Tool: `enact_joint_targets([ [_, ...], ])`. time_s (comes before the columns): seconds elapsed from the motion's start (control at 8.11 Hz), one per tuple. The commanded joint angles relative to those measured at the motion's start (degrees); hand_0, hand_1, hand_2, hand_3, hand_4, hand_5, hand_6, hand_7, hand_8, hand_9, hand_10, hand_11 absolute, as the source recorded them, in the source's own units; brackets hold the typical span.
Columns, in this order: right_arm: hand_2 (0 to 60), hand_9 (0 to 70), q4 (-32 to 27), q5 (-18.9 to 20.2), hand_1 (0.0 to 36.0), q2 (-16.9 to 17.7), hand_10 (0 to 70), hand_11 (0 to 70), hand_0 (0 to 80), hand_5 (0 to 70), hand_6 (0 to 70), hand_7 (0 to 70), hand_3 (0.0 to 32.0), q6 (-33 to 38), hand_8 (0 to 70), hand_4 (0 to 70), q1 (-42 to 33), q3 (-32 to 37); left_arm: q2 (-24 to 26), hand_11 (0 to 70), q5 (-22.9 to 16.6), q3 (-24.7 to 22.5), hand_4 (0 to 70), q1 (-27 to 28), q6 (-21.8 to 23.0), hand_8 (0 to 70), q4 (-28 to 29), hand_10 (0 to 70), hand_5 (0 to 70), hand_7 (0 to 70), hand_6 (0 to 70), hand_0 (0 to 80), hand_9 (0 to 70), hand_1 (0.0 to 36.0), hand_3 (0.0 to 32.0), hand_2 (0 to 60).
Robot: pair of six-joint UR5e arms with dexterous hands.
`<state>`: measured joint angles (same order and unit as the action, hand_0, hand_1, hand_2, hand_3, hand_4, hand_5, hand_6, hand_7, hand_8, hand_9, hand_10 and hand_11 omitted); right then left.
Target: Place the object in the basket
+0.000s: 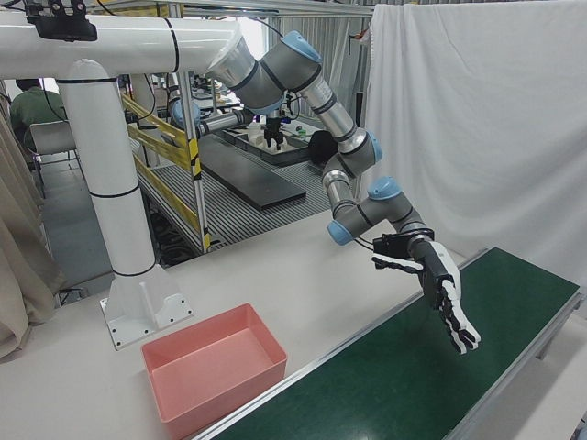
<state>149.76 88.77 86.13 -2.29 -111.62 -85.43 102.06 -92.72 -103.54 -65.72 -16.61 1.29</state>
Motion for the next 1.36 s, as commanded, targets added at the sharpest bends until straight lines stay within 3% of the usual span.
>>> enact_joint_targets([
  [0.0,0.0,0.0,0.0,0.0,0.0,0.0,0.0,0.0,0.0,0.0,0.0,0.0,0.0,0.0,0.0,0.0,-0.1,0.0,0.0,5.3,0.0,0.0,8.6,0.1,0.0,0.0,-0.1,2.9,4.2,0.0,0.0,49.5,0.0,4.1,0.0,0.0],
  [1.23,0.0,0.0,0.0,0.0,0.0,0.0,0.0,0.0,0.0,0.0,0.0,0.0,0.0,0.0,0.0,0.0,0.0,0.0,0.1,6.1,0.0,0.0,10.4,0.1,0.0,1.0,-0.3,3.5,6.2,0.0,0.0,49.0,0.0,3.7,0.0,0.0],
])
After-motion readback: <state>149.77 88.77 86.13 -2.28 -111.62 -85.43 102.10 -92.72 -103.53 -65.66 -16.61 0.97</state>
